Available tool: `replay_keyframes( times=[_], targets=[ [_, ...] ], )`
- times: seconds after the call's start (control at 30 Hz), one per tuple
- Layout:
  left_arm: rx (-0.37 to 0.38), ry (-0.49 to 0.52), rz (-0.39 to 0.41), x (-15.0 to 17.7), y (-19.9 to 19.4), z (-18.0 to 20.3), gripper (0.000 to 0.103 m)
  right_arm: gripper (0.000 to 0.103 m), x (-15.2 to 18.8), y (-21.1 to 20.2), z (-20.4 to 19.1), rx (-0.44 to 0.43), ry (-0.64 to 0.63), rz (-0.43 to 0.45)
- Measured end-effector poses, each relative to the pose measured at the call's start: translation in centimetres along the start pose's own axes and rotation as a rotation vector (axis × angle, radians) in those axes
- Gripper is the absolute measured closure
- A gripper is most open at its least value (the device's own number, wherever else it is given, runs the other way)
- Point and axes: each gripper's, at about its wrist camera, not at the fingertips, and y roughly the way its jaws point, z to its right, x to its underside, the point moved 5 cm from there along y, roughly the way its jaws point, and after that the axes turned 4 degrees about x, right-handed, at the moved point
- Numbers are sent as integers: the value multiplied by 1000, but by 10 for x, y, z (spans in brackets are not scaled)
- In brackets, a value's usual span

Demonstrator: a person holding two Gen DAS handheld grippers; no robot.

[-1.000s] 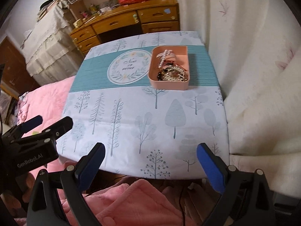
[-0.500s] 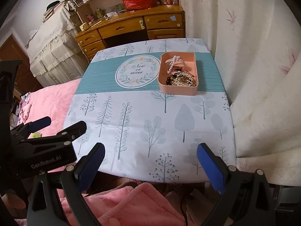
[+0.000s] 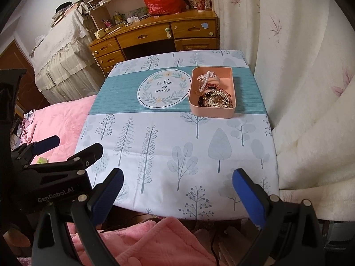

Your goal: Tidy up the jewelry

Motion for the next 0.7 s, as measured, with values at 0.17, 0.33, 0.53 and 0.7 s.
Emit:
replay_keyframes(
  times=[0.17, 0.33, 0.53, 0.7],
  targets=[
    [0, 5, 4, -1, 0, 0, 1, 4, 0, 0, 0, 2, 1, 1],
    [-3, 8, 11, -2, -2, 1, 1, 4, 0, 1, 0, 4, 2, 1],
    [-2, 7, 11, -2, -2, 1, 1, 4, 0, 2, 0, 6, 3, 1],
    [-2, 9, 11, -2, -2, 1, 1, 4, -1, 2, 0, 4, 2, -1]
  ],
)
